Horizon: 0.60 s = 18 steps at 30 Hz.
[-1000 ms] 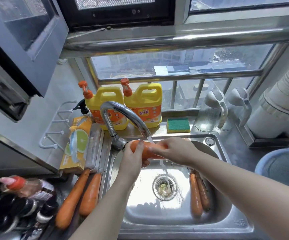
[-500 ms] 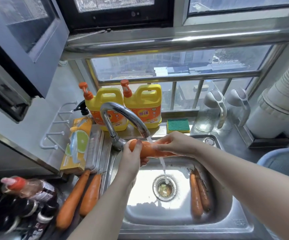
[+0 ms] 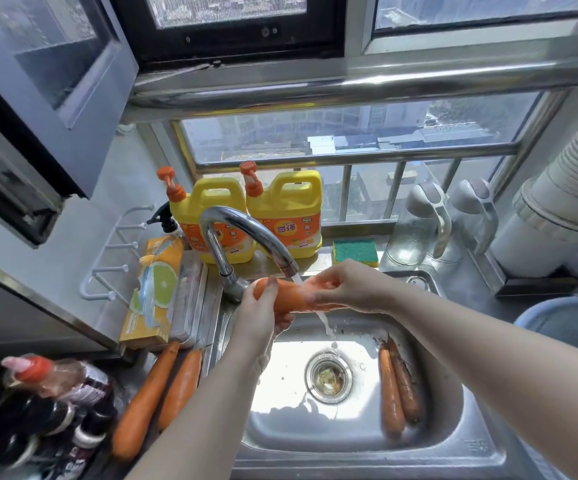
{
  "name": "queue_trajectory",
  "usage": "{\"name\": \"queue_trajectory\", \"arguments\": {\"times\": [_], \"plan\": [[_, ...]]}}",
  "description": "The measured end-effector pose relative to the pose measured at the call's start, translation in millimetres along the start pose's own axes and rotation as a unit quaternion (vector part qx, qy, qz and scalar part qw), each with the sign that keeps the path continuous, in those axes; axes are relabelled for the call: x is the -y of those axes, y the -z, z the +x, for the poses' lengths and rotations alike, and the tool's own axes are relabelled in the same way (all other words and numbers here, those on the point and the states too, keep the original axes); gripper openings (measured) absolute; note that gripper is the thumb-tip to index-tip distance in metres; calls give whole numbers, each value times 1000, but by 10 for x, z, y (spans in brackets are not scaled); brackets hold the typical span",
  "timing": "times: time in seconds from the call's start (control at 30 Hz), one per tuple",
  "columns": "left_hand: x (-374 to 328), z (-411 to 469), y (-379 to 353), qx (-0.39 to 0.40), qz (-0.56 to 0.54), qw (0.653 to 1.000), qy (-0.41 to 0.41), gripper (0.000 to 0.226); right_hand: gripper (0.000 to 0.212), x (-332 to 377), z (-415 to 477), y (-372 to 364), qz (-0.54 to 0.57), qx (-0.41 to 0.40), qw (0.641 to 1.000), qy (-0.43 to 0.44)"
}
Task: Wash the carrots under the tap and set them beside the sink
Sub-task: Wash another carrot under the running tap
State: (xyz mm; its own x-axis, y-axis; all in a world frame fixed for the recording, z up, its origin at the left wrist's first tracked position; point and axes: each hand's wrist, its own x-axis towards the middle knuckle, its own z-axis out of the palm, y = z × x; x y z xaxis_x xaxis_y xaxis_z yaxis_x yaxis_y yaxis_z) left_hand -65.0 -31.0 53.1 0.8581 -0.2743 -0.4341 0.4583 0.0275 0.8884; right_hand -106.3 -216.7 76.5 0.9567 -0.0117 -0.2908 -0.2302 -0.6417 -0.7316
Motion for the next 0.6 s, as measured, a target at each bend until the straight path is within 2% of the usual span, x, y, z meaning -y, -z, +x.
{"name": "queue_trajectory", "arguments": {"times": [0.1, 0.13, 0.27, 0.37, 0.43, 0.53, 0.6], "plan": [[-8, -5, -40, -3, 5, 1000, 2, 30, 72, 34, 19, -136, -115, -98, 988, -35], [-14, -2, -45, -3, 8, 1000, 0, 32, 72, 25, 24, -163, -124, -104, 986, -31], [-41, -33, -51, -6, 11, 1000, -6, 32, 36, 18, 14, -63, -8, -52, 998, -39], [-49, -45, -83, -12, -9, 1000, 1, 28, 45, 68, 55, -112, -98, -88, 989, -63], [-56, -29, -80, -17, -19, 1000, 8, 26, 42, 80, 55, -169, -159, -119, 978, -56], [-71, -16, -30, -21, -35, 999, 29, 34, 45, 75, -26, -191, -211, -126, 969, 10], [-76, -34, -3, -23, -39, 998, 53, 37, 42, 53, -50, -152, -202, -93, 974, 43]]}}
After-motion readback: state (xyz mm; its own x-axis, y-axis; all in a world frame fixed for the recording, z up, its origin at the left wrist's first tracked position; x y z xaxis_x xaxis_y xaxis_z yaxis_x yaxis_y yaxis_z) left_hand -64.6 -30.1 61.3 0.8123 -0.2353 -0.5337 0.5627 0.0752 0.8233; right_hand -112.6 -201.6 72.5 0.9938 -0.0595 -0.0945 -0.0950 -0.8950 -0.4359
